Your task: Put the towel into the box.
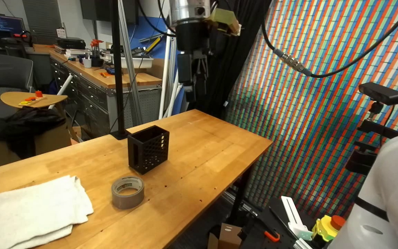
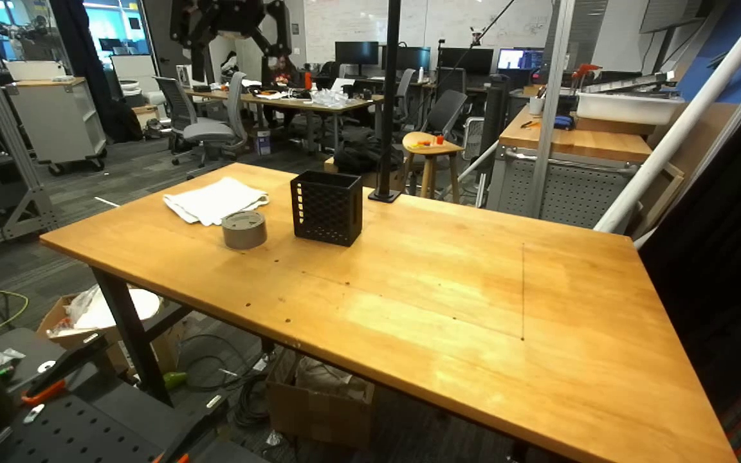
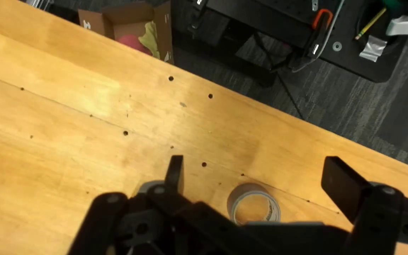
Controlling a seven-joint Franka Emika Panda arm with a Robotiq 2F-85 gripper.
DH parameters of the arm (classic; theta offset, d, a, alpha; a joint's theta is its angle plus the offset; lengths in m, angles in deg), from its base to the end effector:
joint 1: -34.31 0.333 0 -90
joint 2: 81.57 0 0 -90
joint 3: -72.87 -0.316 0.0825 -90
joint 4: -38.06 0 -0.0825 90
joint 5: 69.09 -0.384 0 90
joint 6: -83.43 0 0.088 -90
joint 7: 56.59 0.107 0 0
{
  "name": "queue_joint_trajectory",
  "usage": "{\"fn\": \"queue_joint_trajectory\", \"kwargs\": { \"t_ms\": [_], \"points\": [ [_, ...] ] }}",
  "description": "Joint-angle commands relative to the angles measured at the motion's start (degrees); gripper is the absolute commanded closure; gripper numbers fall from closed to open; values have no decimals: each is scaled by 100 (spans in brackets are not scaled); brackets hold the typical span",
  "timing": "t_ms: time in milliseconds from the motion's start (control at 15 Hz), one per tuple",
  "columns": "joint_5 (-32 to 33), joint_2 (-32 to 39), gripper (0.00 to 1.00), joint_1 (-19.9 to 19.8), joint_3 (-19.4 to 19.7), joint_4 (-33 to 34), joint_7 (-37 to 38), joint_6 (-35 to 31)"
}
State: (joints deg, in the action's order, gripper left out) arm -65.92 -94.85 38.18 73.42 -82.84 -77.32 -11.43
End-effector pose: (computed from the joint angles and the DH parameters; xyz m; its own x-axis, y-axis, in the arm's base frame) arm 0.4605 0.0210 0.4982 0.8838 0.4104 -0.2246 0.4145 -0.9095 -0.0310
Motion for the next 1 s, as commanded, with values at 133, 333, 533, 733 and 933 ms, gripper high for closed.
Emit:
{"fn": "queue_joint_trajectory", "kwargs": {
  "t_ms": [133, 333, 533, 733, 933],
  "points": [
    [90, 771, 0, 335, -593, 627, 505, -531],
    [185, 1329, 0, 468, -815, 1094, 492, -639],
    [341, 1951, 0, 577, -973, 1702, 345, -581],
    [582, 2618, 0, 706, -1097, 2413, 270, -421],
    [833, 3256, 0, 870, -1177, 3124, 302, -311]
  ]
}}
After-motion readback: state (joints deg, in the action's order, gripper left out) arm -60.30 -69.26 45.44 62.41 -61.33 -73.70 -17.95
